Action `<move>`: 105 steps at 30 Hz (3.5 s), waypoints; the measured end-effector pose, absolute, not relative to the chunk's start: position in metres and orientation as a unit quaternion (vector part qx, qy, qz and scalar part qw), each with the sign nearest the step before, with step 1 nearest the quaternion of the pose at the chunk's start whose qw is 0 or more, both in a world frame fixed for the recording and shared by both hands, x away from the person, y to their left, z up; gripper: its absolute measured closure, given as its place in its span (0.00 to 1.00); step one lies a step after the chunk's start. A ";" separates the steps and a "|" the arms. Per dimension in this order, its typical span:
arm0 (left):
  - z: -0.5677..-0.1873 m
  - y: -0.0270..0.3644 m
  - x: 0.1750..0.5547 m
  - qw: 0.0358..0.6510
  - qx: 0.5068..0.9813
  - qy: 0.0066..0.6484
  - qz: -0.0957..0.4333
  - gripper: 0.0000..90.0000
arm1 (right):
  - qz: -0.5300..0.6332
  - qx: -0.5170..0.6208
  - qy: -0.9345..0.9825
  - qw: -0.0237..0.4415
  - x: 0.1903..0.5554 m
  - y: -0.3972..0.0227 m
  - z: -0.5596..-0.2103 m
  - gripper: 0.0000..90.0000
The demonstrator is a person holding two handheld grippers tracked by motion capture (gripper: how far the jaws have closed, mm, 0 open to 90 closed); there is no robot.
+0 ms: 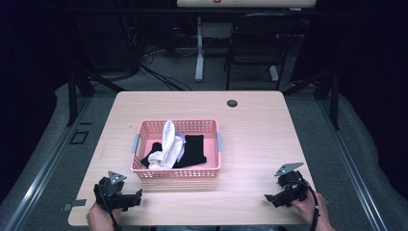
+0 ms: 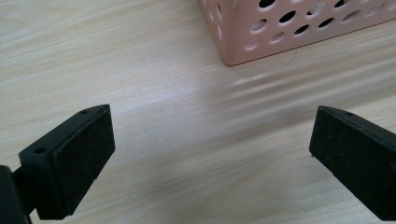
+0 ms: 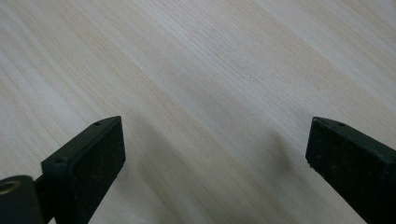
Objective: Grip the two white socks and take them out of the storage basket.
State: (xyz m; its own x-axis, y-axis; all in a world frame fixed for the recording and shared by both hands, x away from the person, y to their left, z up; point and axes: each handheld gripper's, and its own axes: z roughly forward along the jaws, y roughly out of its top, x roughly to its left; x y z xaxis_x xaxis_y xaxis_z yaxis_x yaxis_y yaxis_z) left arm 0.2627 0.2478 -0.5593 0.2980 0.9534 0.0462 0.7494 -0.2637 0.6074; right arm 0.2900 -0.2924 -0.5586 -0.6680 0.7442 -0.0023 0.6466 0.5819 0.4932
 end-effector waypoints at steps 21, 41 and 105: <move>-0.556 0.251 0.259 0.228 0.766 0.561 0.214 0.00 | 0.230 0.379 0.890 0.102 0.294 -0.287 -0.559 0.05; -0.529 0.247 0.251 0.263 0.763 0.552 0.211 0.00 | 0.225 0.361 0.898 0.111 0.289 -0.280 -0.559 0.05; -0.484 0.151 0.442 0.190 0.849 0.493 0.018 0.14 | 0.238 0.367 0.894 0.100 0.288 -0.280 -0.559 0.05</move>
